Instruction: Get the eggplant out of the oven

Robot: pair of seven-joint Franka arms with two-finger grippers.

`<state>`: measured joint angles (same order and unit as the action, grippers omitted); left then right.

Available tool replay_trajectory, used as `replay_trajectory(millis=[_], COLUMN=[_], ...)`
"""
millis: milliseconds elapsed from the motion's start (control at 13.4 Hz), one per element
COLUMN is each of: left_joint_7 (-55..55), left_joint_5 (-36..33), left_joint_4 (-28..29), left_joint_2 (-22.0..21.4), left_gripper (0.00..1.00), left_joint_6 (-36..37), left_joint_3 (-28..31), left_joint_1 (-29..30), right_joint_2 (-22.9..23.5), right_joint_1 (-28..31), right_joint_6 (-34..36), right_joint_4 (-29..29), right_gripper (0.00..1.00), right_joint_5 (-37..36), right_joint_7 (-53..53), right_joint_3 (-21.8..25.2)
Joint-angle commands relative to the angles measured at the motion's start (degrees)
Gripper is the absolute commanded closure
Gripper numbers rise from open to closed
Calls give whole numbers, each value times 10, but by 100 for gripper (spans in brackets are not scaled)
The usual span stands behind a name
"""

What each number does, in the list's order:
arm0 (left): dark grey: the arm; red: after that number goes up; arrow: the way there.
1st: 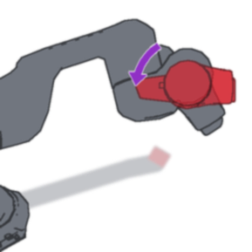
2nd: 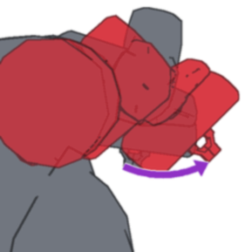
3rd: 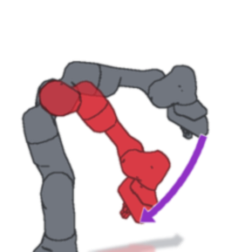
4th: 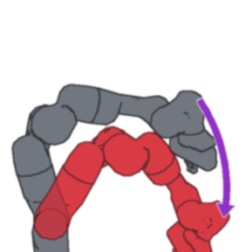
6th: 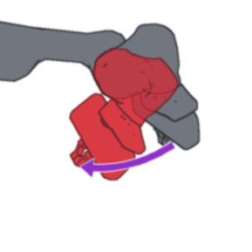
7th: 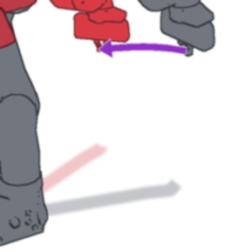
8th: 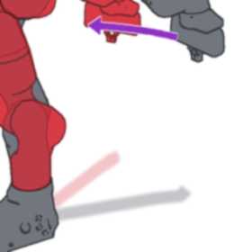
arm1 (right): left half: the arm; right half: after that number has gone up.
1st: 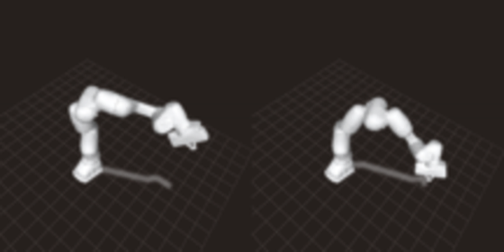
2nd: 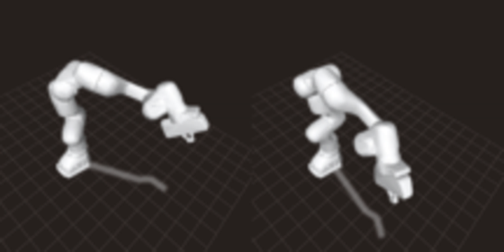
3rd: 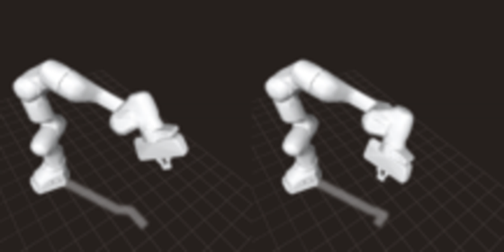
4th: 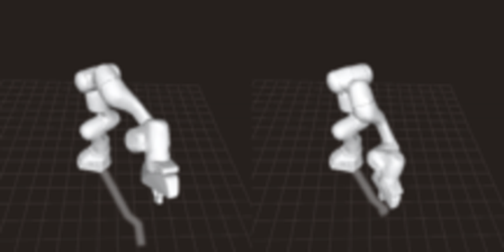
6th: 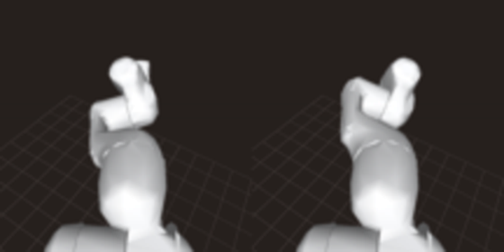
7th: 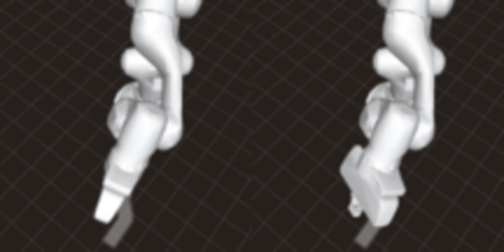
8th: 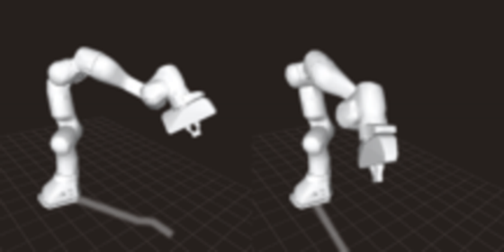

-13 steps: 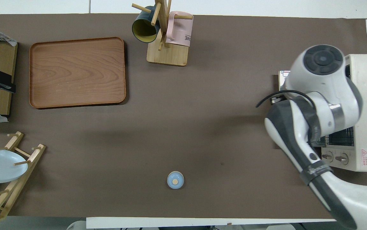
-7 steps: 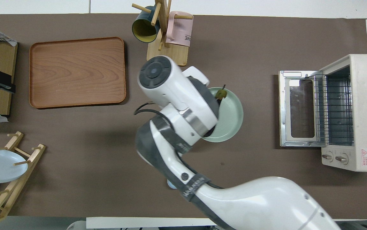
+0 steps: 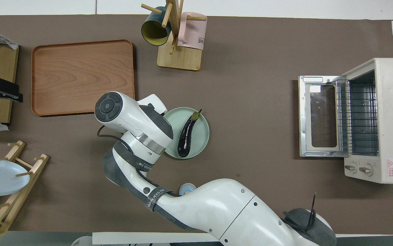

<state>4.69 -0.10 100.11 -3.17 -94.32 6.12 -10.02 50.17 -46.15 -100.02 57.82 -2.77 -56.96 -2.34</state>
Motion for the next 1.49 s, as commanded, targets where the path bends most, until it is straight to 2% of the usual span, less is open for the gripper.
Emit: replay_trajectory(millis=[0,149,223,372,446,521,669,818,893,967,1041,1264,1413], left_joint_7=[13,78,126,243,294,324,376,402,419,426,424,400,386], left_joint_5=[-10,-10,-10,-10,-10,-10,-9,-9,-6,-2,-2,-2,-3], left_joint_4=[145,195,202,194,187,182,171,167,157,152,144,57,38], left_joint_2=[-56,-37,-15,41,71,93,135,183,209,222,226,237,224], left_gripper=[0,0,0,0,0,0,0,0,21,96,100,100,100], left_joint_6=[-117,-199,-239,-306,-346,-366,-402,-454,-466,-466,-459,-334,-296], left_joint_3=[-10,-11,-11,-11,-11,-11,-11,-11,-12,-12,-12,-11,-2], left_joint_1=[-13,-88,-129,-219,-269,-313,-387,-420,-422,-427,-421,-376,-334], right_joint_2=[-47,-113,-165,-269,-331,-375,-409,-427,-424,-415,-403,-393,-393], right_joint_1=[29,91,129,196,229,265,333,362,380,395,403,406,406], right_joint_6=[16,24,30,-29,-93,-147,-202,-252,-256,-258,-258,-262,-261], right_joint_4=[-15,23,80,259,381,472,579,649,657,660,659,659,659], right_gripper=[56,60,65,84,90,93,99,100,100,100,100,100,100], right_joint_5=[12,17,17,19,18,18,17,12,10,0,-22,-63,-101], right_joint_7=[-3,63,109,218,284,335,400,438,448,460,476,477,476], right_joint_3=[2,2,1,1,2,2,2,3,3,3,3,3,3])
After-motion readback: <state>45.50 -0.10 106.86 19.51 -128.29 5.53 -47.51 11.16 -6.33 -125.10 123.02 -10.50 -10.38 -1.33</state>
